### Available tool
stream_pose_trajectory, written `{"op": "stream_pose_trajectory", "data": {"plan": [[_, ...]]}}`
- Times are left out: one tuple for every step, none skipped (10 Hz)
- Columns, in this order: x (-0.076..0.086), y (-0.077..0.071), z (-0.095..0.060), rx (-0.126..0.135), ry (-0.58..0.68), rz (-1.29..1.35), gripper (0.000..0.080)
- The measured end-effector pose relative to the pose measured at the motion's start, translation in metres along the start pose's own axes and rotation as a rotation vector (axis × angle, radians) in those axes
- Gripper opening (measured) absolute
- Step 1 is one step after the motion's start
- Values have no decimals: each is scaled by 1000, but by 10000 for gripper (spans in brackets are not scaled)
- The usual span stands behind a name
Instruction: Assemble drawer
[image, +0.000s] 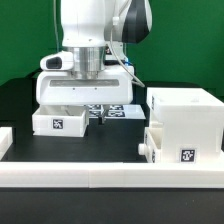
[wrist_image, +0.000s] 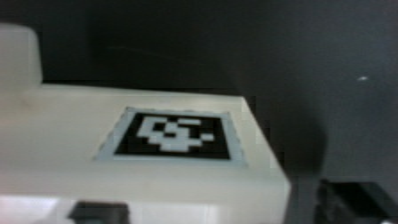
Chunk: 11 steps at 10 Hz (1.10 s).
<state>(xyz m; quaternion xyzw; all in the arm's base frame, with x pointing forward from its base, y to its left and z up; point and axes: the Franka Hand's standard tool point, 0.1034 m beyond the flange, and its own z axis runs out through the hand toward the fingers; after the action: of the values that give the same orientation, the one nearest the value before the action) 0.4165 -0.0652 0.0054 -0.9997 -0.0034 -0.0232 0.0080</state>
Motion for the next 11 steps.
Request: {"op": "stream_pose_trajectory", "data": {"plan": [[0, 0, 0, 0, 0, 0, 362], [0, 1, 0, 0, -1, -6, 227], [-1, 1, 0, 0, -1, -11, 227], [0, 1, 0, 0, -1, -12, 47], [0, 1, 0, 0, -1, -14, 41], [0, 1, 0, 0, -1, -15, 41], [0, 1, 0, 0, -1, -15, 41], [0, 1, 0, 0, -1, -15, 41], [0, 1, 0, 0, -1, -16, 41], [3, -5, -4, 5, -9, -28, 41], [12, -12, -12, 8, -8, -46, 41]]}}
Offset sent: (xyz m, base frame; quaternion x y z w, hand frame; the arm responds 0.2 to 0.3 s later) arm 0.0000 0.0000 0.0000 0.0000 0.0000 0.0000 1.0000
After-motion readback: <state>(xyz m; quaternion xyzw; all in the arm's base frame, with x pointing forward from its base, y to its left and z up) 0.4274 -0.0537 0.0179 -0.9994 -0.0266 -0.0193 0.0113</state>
